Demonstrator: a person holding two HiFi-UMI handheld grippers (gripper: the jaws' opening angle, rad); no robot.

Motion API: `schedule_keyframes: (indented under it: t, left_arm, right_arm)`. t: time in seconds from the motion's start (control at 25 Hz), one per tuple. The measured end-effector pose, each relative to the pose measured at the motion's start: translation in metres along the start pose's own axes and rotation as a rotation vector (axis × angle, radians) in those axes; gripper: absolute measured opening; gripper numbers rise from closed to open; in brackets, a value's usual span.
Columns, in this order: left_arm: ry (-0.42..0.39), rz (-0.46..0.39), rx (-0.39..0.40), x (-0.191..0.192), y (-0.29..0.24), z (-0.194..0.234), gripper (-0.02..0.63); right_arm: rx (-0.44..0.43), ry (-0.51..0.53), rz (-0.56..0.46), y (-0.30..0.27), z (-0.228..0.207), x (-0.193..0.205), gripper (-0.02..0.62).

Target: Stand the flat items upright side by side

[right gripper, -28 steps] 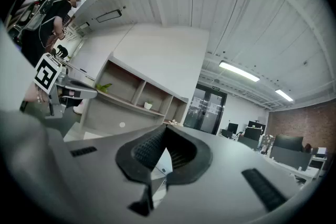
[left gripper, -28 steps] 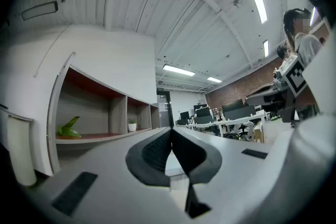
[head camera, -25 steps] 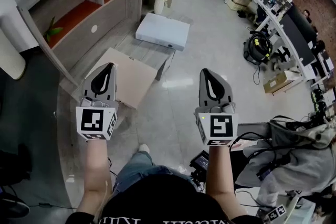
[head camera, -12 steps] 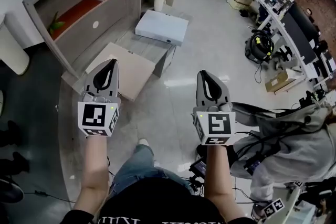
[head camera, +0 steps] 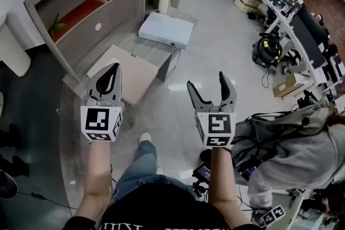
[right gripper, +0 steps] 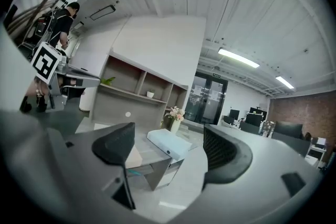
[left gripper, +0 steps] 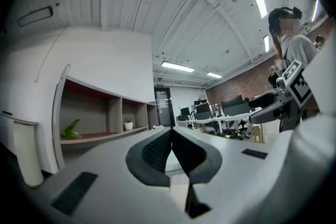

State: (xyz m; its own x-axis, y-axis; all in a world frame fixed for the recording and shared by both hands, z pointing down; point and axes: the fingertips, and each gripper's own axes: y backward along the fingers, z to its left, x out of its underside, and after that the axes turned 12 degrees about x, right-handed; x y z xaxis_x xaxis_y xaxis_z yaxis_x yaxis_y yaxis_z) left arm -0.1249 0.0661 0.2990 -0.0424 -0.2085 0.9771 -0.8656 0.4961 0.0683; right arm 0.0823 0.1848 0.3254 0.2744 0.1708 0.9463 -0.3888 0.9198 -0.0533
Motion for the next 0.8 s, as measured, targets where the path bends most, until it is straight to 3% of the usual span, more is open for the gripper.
schedule_keyframes:
  t: [0.2, 0.8]
  left_arm:
    - [0.017, 0.01, -0.008, 0.008, -0.031, 0.018, 0.012]
    - [0.074, 0.009, -0.014, 0.06, -0.149, 0.117, 0.012]
  right_arm:
    - [-0.009, 0.0, 0.048, -0.035, 0.001, 0.008, 0.394]
    - [-0.028, 0.173, 0.091, -0.203, 0.018, 0.024, 0.394]
